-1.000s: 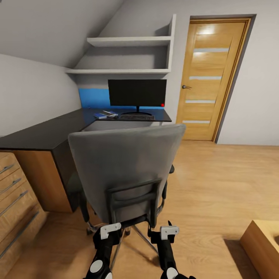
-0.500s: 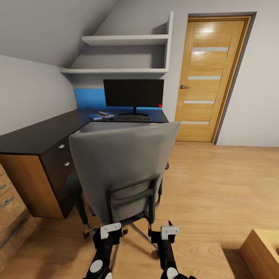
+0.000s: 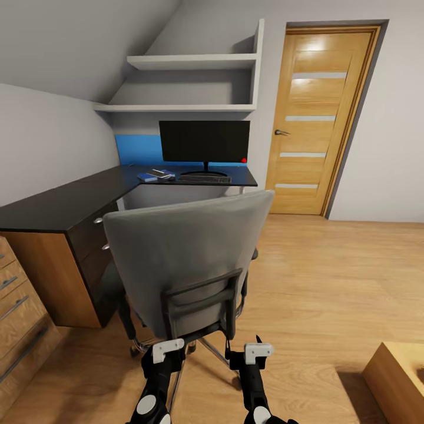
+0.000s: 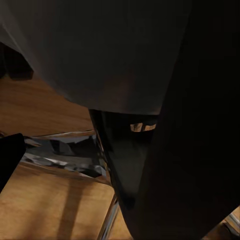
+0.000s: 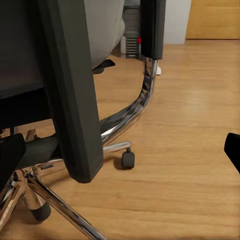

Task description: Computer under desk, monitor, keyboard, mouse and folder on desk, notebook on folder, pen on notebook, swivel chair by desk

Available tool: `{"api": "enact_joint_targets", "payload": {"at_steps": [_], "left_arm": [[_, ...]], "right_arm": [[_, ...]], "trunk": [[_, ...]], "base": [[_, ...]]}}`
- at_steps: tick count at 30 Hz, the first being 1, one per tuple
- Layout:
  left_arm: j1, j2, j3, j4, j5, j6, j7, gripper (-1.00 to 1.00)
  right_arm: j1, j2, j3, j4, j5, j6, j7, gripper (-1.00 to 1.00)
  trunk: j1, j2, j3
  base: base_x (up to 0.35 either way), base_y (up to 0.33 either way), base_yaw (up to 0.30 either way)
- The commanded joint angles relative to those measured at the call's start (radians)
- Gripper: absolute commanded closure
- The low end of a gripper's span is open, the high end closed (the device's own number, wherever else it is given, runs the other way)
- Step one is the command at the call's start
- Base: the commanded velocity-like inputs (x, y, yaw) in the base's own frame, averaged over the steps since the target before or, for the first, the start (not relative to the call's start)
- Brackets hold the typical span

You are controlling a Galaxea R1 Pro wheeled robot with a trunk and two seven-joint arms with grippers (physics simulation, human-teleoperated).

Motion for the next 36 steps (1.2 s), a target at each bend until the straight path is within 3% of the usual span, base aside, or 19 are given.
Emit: {"api": "enact_joint_targets", "payload": {"at_steps": [1, 19, 36], "left_arm": [[-0.001, 0.001, -0.003, 0.0, 0.01, -0.008, 0.006, -1.0], [-0.001, 0.001, -0.003, 0.001, 0.011, -0.006, 0.006, -1.0], [-0.001, 0.0, -0.003, 0.002, 0.011, -0.008, 0.007, -1.0]], "right_arm": [[-0.002, -0.001, 0.008, 0.0, -0.007, -0.004, -0.007, -1.0], [-0.002, -0.001, 0.007, 0.0, 0.004, -0.003, -0.007, -1.0], [-0.002, -0.001, 0.007, 0.0, 0.004, -0.003, -0.007, -1.0]], "trunk": [[0.0, 0.0, -0.001], [0.0, 0.0, -0.001], [0.0, 0.0, -0.001]], "base": [[-0.001, 0.001, 0.0], [0.0, 0.239, 0.0], [0.177, -0.037, 0.0]]}}
